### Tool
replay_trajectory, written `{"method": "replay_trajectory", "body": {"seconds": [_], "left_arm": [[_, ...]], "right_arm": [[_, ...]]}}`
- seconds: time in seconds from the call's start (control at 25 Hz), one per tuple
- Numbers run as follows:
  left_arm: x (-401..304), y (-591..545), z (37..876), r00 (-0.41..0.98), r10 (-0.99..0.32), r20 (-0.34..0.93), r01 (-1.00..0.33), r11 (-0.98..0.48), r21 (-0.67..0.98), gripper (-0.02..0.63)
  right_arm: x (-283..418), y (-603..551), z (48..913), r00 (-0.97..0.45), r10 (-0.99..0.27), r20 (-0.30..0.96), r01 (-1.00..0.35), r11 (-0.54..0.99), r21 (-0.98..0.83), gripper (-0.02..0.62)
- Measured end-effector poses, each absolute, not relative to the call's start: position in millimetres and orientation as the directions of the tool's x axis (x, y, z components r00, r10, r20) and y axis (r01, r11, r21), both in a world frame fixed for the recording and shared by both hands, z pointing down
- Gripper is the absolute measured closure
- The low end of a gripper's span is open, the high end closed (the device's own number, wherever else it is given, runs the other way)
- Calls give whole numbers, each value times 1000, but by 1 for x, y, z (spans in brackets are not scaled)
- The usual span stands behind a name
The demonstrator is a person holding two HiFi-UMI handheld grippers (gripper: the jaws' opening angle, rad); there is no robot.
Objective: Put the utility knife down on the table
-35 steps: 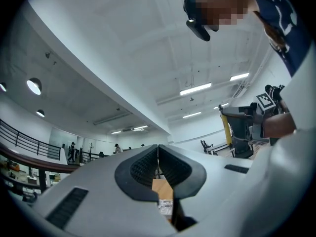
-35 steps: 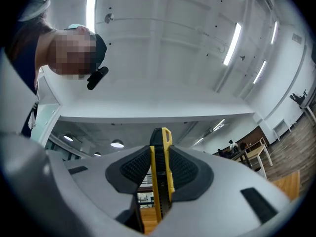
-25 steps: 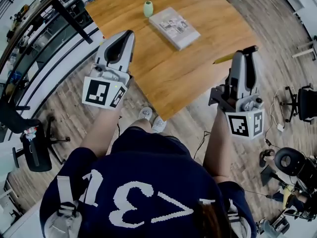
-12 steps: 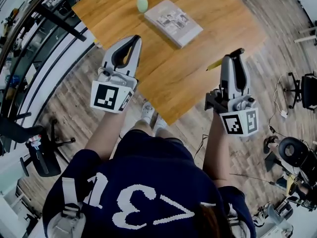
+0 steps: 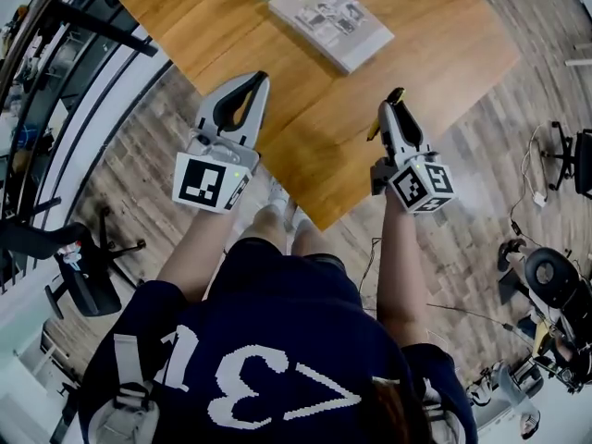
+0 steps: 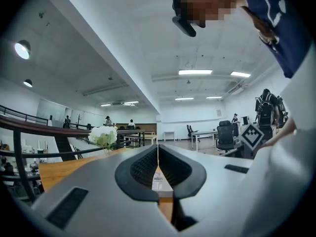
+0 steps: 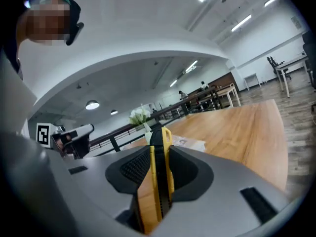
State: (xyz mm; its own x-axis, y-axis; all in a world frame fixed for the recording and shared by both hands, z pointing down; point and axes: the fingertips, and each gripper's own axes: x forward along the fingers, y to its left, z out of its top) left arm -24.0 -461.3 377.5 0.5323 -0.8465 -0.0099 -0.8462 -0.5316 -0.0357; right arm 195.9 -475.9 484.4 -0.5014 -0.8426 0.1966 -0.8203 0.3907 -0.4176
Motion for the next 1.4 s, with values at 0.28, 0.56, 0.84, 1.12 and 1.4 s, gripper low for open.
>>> {"method": "replay_trajectory", "body": {"seconds": [0.28, 0.56, 0.84, 1.12, 1.4], "left_arm": [[-25, -460, 398, 540, -842, 14, -841, -540, -10, 588], [-20, -456, 417, 556, -830, 45, -831, -556, 16, 588], [-12, -452, 419, 571, -819, 49, -820, -573, -15, 588], [-10, -454, 404, 568, -822, 31, -822, -569, -33, 588], [4, -467, 349, 574, -816, -65, -818, -568, -90, 588]], "right_arm": [[183, -477, 566, -486, -726, 488, -868, 332, -370, 466], [166, -470, 623, -440, -591, 677, -898, 274, -345, 463], [171, -465, 648, -343, -543, 766, -931, 303, -203, 465], [184, -478, 589, -362, -686, 631, -932, 279, -230, 554], [196, -497, 452, -388, -869, 306, -920, 349, -177, 572]]}}
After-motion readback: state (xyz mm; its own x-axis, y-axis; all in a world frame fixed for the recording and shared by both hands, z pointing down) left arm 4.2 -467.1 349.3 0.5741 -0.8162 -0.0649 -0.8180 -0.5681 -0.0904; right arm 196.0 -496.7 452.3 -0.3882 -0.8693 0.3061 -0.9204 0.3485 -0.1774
